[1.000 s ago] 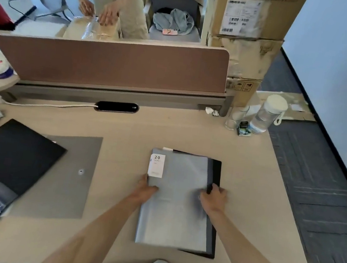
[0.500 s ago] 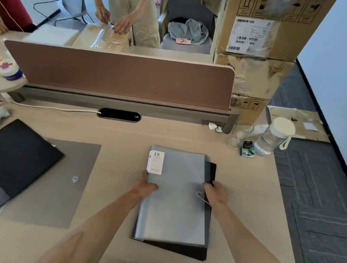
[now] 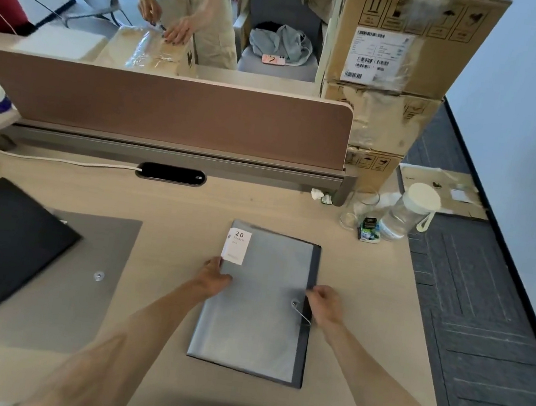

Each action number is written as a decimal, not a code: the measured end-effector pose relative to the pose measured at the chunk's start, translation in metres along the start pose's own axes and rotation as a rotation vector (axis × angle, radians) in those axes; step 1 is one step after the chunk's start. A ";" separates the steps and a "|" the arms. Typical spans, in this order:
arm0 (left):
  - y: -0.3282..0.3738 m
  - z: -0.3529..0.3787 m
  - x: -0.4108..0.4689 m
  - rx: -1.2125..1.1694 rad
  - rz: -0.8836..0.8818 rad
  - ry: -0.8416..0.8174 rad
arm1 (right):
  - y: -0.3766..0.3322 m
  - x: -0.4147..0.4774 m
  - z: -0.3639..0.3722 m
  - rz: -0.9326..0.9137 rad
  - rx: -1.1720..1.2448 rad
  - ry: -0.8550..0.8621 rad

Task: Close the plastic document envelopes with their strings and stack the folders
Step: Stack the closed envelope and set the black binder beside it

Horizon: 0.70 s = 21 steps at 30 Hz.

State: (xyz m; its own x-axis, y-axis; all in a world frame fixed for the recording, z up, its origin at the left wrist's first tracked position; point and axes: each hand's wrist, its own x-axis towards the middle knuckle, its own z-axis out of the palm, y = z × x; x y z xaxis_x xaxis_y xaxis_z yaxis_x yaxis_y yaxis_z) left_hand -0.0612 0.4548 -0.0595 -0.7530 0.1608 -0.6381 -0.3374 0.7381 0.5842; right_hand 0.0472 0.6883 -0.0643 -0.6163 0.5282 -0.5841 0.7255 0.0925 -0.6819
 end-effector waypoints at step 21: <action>-0.190 -0.159 -0.096 -0.069 -0.003 0.326 | -0.104 -0.121 0.252 -0.578 -0.446 -0.347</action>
State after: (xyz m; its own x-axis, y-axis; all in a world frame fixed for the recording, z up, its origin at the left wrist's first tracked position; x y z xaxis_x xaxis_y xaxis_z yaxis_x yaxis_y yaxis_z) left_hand -0.0148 0.1947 -0.0298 -0.8893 -0.0671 -0.4524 -0.3686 0.6906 0.6222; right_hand -0.0314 0.4023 -0.0335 -0.9381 0.0082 -0.3462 0.2717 0.6373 -0.7211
